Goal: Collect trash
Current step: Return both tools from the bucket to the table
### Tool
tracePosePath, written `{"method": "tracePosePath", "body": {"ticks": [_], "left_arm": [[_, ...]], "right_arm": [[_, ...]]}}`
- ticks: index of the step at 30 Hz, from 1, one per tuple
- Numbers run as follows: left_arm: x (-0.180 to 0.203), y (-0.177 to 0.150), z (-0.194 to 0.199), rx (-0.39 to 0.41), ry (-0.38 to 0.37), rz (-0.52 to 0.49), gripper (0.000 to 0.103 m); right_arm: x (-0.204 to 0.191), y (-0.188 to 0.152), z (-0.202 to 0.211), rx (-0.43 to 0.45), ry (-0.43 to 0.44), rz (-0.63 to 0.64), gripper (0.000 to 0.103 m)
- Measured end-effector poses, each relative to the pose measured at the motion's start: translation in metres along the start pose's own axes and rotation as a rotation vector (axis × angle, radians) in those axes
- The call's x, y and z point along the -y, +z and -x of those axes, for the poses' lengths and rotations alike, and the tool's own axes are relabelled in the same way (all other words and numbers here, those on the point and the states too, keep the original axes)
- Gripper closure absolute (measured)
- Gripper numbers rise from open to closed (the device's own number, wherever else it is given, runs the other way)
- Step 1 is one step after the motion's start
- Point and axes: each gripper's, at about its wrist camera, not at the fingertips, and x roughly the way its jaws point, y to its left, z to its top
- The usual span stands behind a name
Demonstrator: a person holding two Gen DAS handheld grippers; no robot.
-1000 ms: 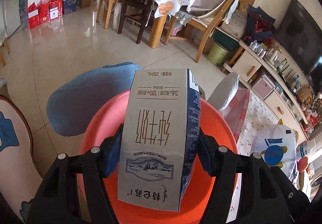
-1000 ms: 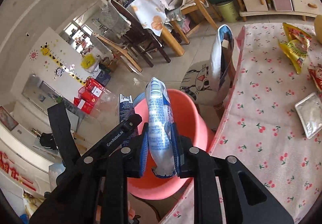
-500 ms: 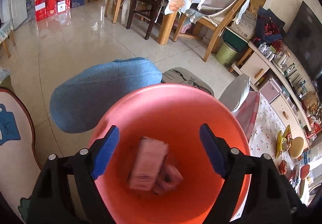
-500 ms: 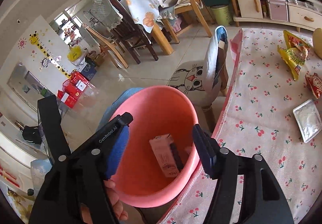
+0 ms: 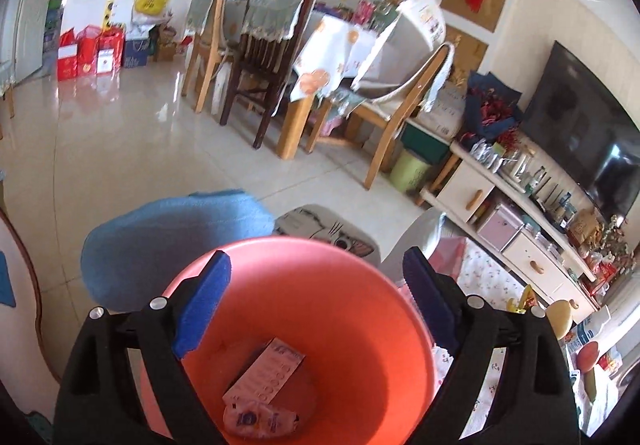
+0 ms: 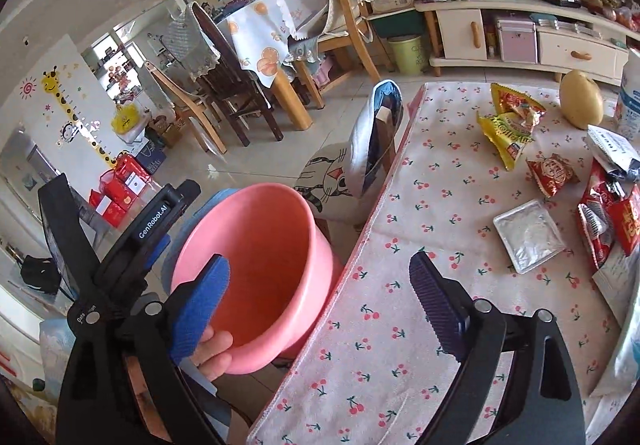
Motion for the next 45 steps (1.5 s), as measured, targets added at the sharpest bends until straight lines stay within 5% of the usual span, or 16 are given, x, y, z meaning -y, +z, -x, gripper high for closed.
{"method": "tracePosePath", "body": {"ticks": [16, 45], "left_arm": [[0.051, -0.015, 0.016, 0.001, -0.07, -0.202, 0.012], [0.166, -0.091, 0.037, -0.07, -0.274, -0.554, 0.012]], "right_arm": [[0.022, -0.018, 0.067, 0.256, -0.139, 0.221, 0.005], [0.165, -0.056, 0.118, 0.162, -0.197, -0.015, 0.005]]}}
